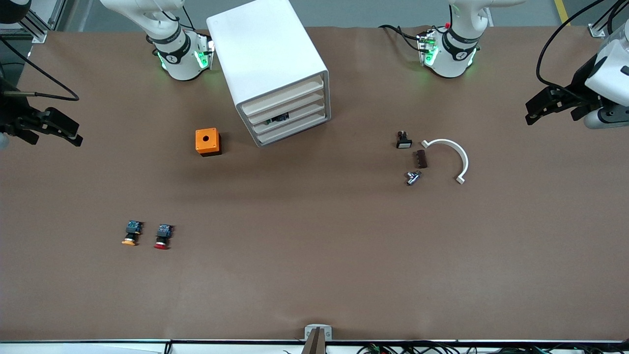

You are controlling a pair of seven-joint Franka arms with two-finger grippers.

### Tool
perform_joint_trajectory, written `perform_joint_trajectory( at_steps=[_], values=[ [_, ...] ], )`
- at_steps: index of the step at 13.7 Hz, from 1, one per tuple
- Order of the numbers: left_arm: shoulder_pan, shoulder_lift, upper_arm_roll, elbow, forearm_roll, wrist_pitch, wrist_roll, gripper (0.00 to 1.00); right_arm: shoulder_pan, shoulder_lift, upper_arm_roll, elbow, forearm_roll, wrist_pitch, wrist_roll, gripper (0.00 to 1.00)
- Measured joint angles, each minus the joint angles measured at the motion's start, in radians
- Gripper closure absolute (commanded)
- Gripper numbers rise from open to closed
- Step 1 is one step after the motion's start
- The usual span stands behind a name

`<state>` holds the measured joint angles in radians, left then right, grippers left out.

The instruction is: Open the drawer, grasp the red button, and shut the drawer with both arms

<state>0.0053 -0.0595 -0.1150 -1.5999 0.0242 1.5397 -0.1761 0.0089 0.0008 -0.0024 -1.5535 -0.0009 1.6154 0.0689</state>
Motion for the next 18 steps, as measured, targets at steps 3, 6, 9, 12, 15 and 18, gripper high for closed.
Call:
perform_joint_trajectory(
  at_steps=[3,6,9,12,15,18],
  values=[
    [-0.001,0.000,0.000,0.000,0.000,0.012,0.000,0.00,0.000,0.000,0.000,0.000,0.000,0.000,0.000,0.00],
    [-0.001,0.000,0.000,-0.002,0.000,0.016,0.000,0.00,0.000,0.000,0.000,0.000,0.000,0.003,0.000,0.00],
    [-0.001,0.000,0.000,-0.003,0.000,0.016,0.000,0.00,0.000,0.000,0.000,0.000,-0.006,0.005,0.000,0.00],
    [-0.003,0.000,0.000,-0.005,0.000,0.017,0.000,0.00,0.000,0.000,0.000,0.000,-0.010,0.006,0.000,0.00],
    [-0.003,0.000,0.000,-0.005,0.000,0.017,0.000,0.00,0.000,0.000,-0.001,0.000,-0.011,0.007,0.000,0.00],
    [-0.003,0.000,0.000,-0.006,0.000,0.017,0.000,0.00,-0.001,0.000,-0.003,-0.001,-0.013,0.022,0.000,0.00]
  ],
)
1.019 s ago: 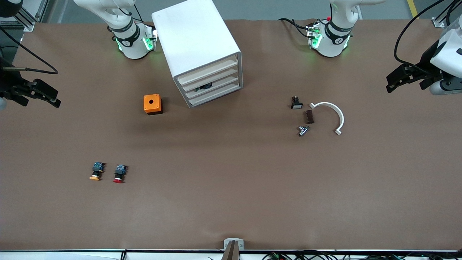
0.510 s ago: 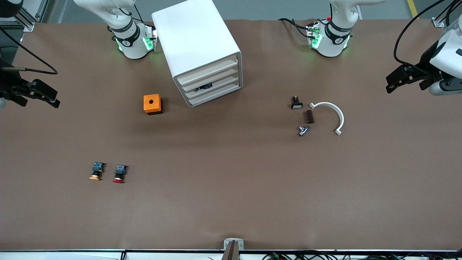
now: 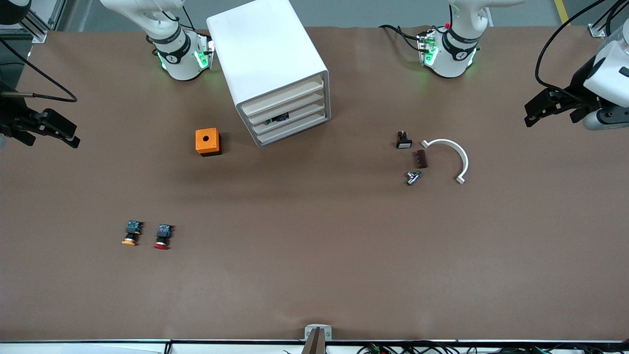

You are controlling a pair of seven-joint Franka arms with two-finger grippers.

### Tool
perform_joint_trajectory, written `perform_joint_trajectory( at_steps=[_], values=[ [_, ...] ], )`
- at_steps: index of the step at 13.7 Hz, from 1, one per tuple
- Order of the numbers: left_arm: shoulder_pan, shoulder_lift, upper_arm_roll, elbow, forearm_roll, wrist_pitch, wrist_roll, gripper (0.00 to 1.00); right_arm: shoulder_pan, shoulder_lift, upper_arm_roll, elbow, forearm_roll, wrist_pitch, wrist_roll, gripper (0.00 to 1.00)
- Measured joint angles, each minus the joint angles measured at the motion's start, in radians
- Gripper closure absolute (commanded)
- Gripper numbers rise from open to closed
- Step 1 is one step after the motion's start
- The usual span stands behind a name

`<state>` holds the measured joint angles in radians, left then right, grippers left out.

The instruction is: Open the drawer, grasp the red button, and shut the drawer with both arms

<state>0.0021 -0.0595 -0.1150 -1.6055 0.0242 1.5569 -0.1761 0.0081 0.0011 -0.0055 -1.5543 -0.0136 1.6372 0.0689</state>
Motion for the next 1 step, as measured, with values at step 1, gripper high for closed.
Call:
perform_joint_trajectory(
  at_steps=[1],
  values=[
    [0.000,0.000,0.000,0.000,0.000,0.000,0.000,0.00,0.000,0.000,-0.001,0.000,0.000,0.001,0.000,0.00]
  ],
)
